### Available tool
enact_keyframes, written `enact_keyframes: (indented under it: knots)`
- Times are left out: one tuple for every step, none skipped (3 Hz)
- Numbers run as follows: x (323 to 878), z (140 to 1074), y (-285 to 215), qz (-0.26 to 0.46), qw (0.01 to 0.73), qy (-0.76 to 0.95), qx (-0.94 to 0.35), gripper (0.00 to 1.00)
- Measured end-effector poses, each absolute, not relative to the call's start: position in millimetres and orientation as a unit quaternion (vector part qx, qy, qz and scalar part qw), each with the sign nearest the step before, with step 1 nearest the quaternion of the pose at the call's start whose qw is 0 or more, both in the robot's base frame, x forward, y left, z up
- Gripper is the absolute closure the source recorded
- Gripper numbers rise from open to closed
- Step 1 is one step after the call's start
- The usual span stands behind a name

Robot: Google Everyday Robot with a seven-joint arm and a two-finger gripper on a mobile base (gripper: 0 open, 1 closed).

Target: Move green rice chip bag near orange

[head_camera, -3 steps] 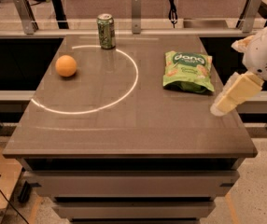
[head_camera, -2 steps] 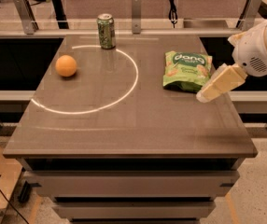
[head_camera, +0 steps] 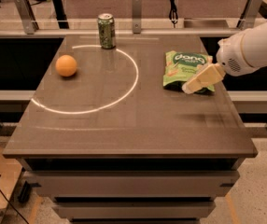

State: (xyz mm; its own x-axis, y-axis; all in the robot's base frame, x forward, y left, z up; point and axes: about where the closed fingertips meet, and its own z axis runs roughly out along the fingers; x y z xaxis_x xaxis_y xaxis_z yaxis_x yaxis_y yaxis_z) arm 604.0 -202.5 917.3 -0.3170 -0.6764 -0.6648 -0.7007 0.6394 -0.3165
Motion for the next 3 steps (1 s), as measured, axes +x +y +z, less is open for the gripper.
enact_keyframes:
  knots:
    - [628,893,-201,0.033,0.400,0.822,-0.405,0.00]
    - [653,873,-203,0.048,0.395,0.829,-0.392,0.00]
    - [674,854,-208,0.061,0.383,0.834,-0.392,0.17]
